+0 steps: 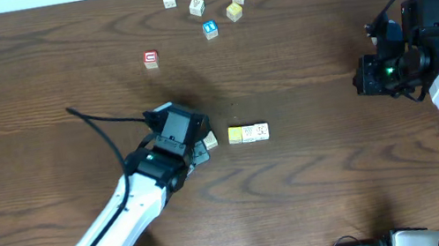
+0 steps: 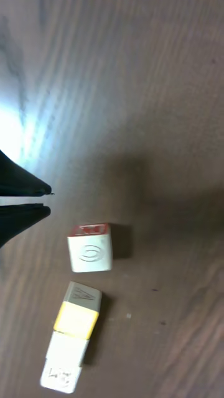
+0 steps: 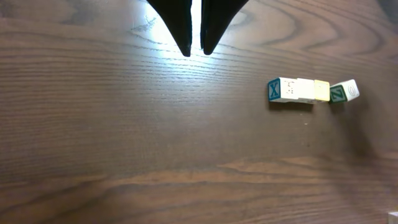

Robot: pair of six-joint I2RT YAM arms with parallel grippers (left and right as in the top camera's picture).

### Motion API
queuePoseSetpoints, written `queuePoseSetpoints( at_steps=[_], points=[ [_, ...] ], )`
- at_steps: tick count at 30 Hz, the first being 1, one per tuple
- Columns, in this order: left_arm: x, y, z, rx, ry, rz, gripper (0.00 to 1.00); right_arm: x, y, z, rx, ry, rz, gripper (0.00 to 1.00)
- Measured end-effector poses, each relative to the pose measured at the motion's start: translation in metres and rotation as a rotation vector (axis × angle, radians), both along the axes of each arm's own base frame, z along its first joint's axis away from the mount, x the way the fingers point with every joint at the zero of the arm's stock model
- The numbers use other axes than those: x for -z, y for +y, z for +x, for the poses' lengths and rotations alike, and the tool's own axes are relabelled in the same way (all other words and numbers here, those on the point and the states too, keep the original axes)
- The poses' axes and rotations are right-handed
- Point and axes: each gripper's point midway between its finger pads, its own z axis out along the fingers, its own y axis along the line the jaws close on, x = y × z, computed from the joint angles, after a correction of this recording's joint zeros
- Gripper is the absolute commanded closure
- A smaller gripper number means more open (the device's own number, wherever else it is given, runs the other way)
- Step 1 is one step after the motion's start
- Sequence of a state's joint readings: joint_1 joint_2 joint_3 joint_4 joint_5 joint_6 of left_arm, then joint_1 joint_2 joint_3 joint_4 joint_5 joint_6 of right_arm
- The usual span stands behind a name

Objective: Lift 4 blocks
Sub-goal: 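Bring the left gripper down to the red-edged O block at the row's left end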

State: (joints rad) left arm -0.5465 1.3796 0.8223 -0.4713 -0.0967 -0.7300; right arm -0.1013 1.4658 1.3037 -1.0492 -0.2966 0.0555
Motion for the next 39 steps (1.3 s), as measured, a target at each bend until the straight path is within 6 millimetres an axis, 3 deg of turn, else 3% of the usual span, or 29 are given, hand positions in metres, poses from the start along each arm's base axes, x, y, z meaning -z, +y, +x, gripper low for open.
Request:
queuePoseSetpoints(
  at_steps=[10, 26, 39],
  points=[
    [0.047, -0.003, 0.0, -0.002, 0.111, 0.05, 0.93, 0.0, 0.015, -0.001, -0.046, 0.0, 0.0, 0.96],
    [0.037, -0.018, 0.021, 0.002, 0.022, -0.022, 0.93, 0.0, 0.023, -0.002, -0.068, -0.001, 0.003, 0.97],
    [0.037, -0.021, 0.02, -0.002, 0.027, -0.04, 0.93, 0.0, 0.024, -0.002, -0.063, 0.002, 0.009, 0.98]
  ],
)
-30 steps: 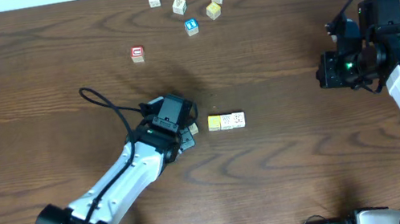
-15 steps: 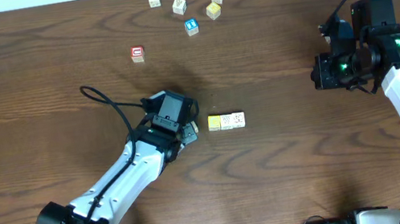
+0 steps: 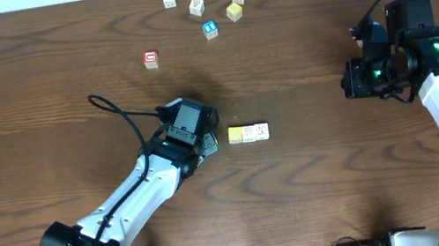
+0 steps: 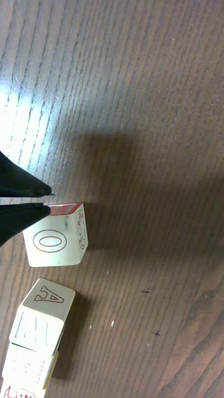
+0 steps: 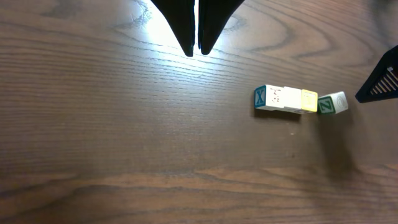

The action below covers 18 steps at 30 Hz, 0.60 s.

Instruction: Lift 4 blocks

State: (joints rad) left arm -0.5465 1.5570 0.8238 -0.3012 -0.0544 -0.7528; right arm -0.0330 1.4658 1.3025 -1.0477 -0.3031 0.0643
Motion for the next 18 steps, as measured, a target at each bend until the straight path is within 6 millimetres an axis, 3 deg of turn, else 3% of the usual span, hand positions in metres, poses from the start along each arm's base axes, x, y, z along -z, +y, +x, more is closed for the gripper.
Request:
queuePoseSetpoints(
  at_steps=[18],
  points=[
    [0.011, -0.003, 0.006, -0.006, 0.0, -0.002, 0.93, 0.0, 0.001, 0.0, -0.002, 0.001, 0.005, 0.98]
  ],
)
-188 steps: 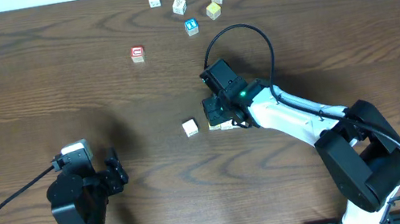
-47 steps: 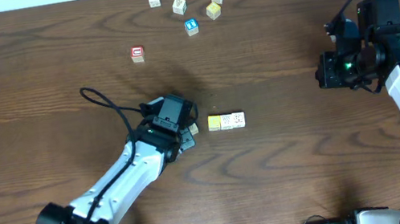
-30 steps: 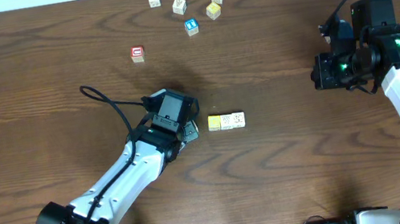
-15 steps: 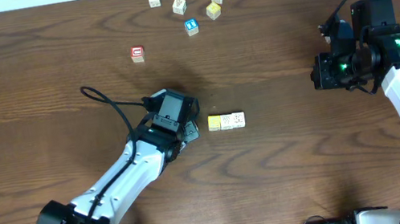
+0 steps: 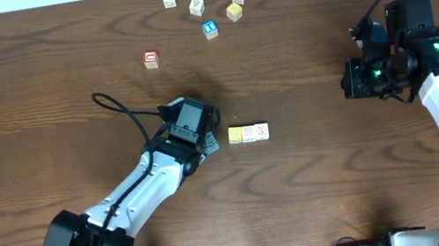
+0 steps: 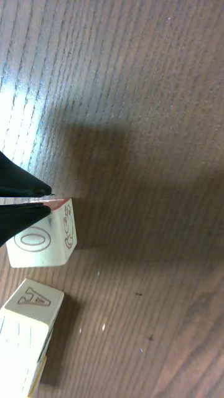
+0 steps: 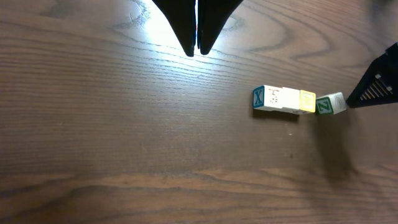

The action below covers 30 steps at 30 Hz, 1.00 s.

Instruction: Lift 4 blocks

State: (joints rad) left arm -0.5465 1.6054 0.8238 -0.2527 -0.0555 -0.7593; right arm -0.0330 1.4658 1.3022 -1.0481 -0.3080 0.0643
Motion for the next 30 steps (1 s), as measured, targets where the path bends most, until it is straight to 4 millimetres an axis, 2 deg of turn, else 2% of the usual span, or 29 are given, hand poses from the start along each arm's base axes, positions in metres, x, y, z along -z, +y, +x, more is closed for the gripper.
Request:
queuePoseSetpoints(
  at_steps=[8, 30],
  points=[
    [0.0096, 0.0013, -0.0023, 0.0, 0.025, 0.015, 0.93, 0.0, 0.0, 0.0, 0.0, 0.0, 0.0, 0.99],
    [0.0084, -0.0001, -0.0001, 0.001, 0.015, 0.009, 0.92, 0.0, 0.0, 0.0, 0.0, 0.0, 0.0, 0.99]
  ],
)
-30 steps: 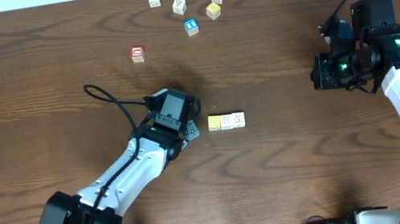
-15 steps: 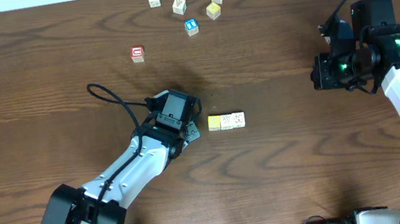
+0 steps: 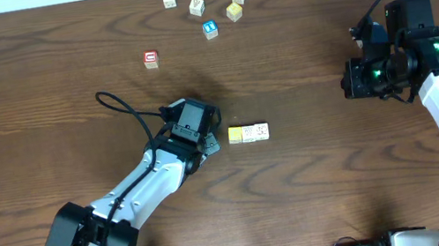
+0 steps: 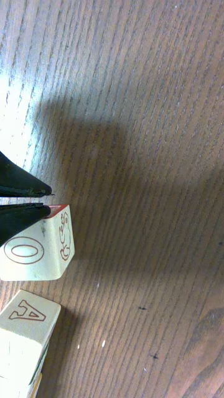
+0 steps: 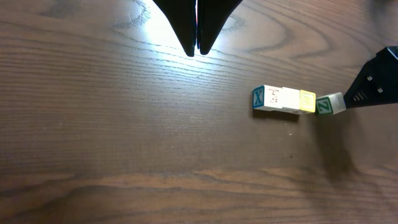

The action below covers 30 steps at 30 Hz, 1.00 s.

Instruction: Lift 4 blocks

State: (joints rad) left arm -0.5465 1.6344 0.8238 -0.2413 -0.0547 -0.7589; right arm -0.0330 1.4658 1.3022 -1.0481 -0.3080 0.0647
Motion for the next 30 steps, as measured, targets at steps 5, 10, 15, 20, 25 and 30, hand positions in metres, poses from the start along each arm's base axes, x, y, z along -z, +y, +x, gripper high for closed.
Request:
queuePoseSetpoints(
  at_steps=[5, 10, 15, 20, 25, 30],
  points=[
    [-0.004, -0.009, 0.005, 0.021, -0.022, -0.04, 0.93, 0.0, 0.0, 0.0, 0.0, 0.0, 0.0, 0.99],
    [-0.005, -0.014, 0.005, 0.046, -0.024, -0.058, 0.93, 0.0, 0.0, 0.0, 0.0, 0.0, 0.0, 0.99],
    [-0.005, -0.016, 0.004, 0.056, -0.02, -0.063, 0.93, 0.0, 0.0, 0.0, 0.0, 0.0, 0.0, 0.99],
    [-0.005, -0.017, 0.004, 0.067, -0.017, -0.067, 0.93, 0.0, 0.0, 0.0, 0.0, 0.0, 0.0, 0.99],
    [-0.005, -0.019, 0.004, 0.097, -0.021, -0.064, 0.93, 0.0, 0.0, 0.0, 0.0, 0.0, 0.0, 0.99],
    [-0.007, -0.021, 0.006, 0.116, -0.035, -0.065, 0.93, 0.0, 0.0, 0.0, -0.001, 0.0, 0.003, 0.99]
  ],
)
